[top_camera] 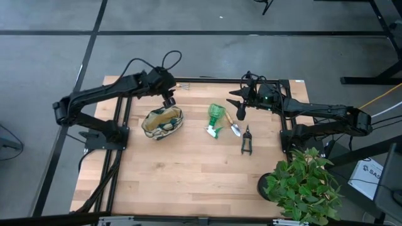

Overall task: Pick & Place Garden tools in Gardening bag
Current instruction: Put the brown hand rake into the gardening bag

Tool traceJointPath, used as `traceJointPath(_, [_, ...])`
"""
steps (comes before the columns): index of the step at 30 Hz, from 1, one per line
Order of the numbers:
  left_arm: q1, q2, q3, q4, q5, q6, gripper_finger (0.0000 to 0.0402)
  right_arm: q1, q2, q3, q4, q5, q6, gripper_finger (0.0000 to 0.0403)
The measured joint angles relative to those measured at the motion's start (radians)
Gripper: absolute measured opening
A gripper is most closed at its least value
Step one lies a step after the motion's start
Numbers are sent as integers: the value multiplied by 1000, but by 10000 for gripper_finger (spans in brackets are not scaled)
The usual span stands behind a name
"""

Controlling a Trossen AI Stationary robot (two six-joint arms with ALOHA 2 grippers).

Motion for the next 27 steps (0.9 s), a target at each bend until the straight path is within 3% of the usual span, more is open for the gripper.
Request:
traceJointPath(11, [152,122,0,32,149,18,141,0,0,0,0,0,0,179])
traceJointPath(18, [182,230,0,59,177,104,141,0,0,0,0,0,0,179])
traceJointPath(27, [205,262,0,105,269,128,141,0,0,0,-1,0,0,179])
